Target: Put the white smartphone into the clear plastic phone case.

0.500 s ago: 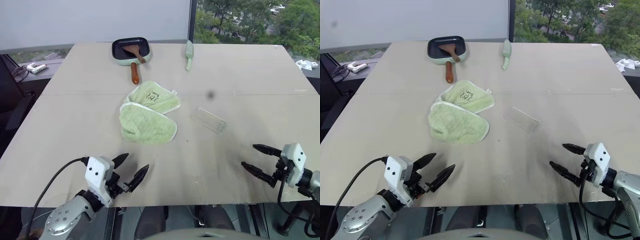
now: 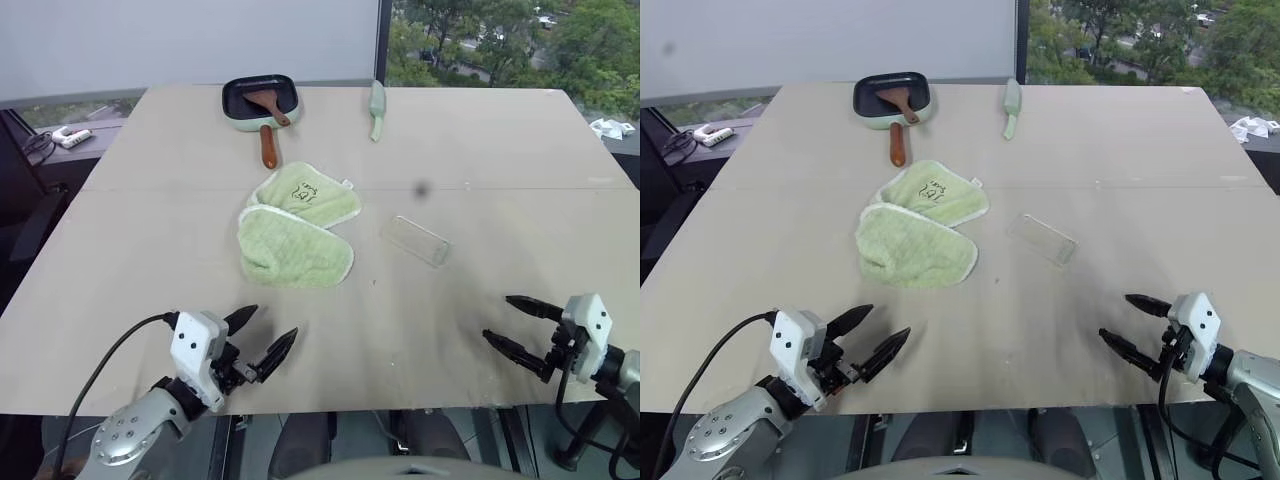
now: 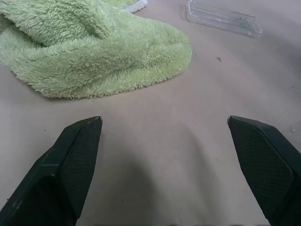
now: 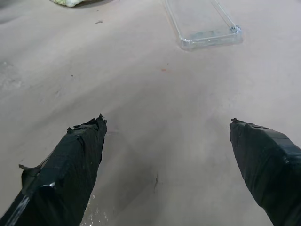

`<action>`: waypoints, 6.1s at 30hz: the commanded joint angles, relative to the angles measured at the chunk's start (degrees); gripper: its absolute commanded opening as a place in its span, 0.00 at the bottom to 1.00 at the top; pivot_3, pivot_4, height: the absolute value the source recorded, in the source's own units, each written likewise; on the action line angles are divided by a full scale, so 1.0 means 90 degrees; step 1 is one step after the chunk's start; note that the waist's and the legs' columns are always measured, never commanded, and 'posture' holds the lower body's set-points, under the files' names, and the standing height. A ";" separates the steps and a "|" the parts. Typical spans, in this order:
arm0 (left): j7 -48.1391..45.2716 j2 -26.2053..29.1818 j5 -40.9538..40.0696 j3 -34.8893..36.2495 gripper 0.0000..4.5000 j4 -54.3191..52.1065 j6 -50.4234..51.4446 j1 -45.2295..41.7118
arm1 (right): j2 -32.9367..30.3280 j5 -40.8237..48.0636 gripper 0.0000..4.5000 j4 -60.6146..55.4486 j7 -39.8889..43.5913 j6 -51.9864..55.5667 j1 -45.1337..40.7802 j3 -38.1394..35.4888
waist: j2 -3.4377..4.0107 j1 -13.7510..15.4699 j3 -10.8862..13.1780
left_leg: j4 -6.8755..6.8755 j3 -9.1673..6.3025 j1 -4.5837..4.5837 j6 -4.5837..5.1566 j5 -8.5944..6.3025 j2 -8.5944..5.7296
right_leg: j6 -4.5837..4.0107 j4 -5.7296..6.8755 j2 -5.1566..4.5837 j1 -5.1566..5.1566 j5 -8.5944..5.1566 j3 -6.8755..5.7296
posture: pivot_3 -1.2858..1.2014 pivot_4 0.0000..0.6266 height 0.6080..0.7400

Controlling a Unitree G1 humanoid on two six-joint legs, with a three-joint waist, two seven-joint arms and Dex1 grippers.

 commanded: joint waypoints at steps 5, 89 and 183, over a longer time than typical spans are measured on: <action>-0.0021 -0.0030 -0.0004 -0.0013 0.99 -0.0131 -0.0151 0.0025 | -0.0055 0.0063 1.00 -0.0198 0.0046 -0.0120 -0.0155 -0.0065 | 0.0000 -0.0001 0.0000 | 0.0000 0.0000 0.0000 0.0000 0.0000 0.0000 | 0.0000 0.0000 0.0000 0.0000 0.0000 0.0000 | 0.52 0.24 1.00; 0.0648 0.0602 -0.2472 -0.0022 1.00 -0.0719 0.0659 -0.2786 | 0.0294 0.0769 0.01 0.2945 -0.3520 0.2666 -0.7448 -0.2400 | 0.0050 -0.0176 0.0041 | -0.0031 -0.0020 -0.0098 -0.0002 0.0005 -0.0026 | 0.0024 0.0018 -0.0029 -0.0100 0.0022 -0.0037 | 0.52 0.24 1.00; -0.4238 0.3463 -0.1423 0.1179 1.00 0.2551 0.1017 -0.3255 | 0.0653 -0.1970 0.01 0.0922 -0.1388 0.2492 -0.4865 0.3454 | 0.0043 -0.0168 0.0041 | 0.0019 -0.0024 -0.0097 -0.0003 0.0005 -0.0010 | 0.0024 0.0049 0.0003 -0.0101 0.0022 -0.0029 | 0.52 0.24 1.00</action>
